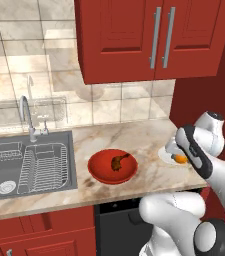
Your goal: Remove the orange from the bowl and place it on the small plate. Then place the bowl with only the chicken drumstick in the microwave, close the door, and press the start button to microwave the chicken drumstick.
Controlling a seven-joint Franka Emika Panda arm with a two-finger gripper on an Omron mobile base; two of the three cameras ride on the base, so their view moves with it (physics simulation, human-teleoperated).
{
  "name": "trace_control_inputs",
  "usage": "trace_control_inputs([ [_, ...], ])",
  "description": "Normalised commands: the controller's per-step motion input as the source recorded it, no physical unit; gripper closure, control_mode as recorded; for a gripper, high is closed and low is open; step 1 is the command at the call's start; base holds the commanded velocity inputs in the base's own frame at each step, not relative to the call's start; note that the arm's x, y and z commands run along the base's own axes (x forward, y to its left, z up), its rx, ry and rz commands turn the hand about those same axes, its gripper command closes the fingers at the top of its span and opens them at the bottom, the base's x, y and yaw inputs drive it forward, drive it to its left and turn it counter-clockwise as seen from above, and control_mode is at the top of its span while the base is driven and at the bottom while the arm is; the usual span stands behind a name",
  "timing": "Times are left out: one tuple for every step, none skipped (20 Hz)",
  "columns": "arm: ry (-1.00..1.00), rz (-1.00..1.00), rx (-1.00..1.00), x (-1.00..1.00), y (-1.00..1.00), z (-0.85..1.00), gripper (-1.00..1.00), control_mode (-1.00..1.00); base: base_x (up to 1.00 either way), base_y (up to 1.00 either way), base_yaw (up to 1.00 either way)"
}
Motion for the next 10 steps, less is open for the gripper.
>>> trace_control_inputs([
  [0.11, -0.04, 0.00, 0.81, -0.34, -0.17, 1.00, -1.00, 0.00, 0.00, 0.00],
  [0.13, -0.01, 0.00, 0.79, -0.36, -0.05, 1.00, -1.00, 0.00, 0.00, 0.00],
  [0.13, -0.01, 0.00, 0.74, -0.28, -0.04, 1.00, -1.00, 0.00, 0.00, 0.00],
  [0.16, -0.02, 0.00, 0.76, -0.19, -0.06, 1.00, -1.00, 0.00, 0.00, 0.00],
  [0.18, -0.01, 0.00, 0.74, -0.14, -0.08, 1.00, -1.00, 0.00, 0.00, 0.00],
  [0.18, 0.00, 0.00, 0.65, -0.18, -0.16, 1.00, -1.00, 0.00, 0.00, 0.00],
  [0.17, 0.00, 0.00, 0.66, -0.25, -0.21, 1.00, -1.00, 0.00, 0.00, 0.00],
  [0.16, 0.00, 0.00, 0.59, -0.25, -0.36, 1.00, -1.00, 0.00, 0.00, 0.00],
  [0.14, 0.00, 0.00, 0.49, -0.30, -0.39, 1.00, -1.00, 0.00, 0.00, 0.00],
  [0.16, 0.00, 0.00, 0.49, -0.19, -0.40, 1.00, -1.00, 0.00, 0.00, 0.00],
])
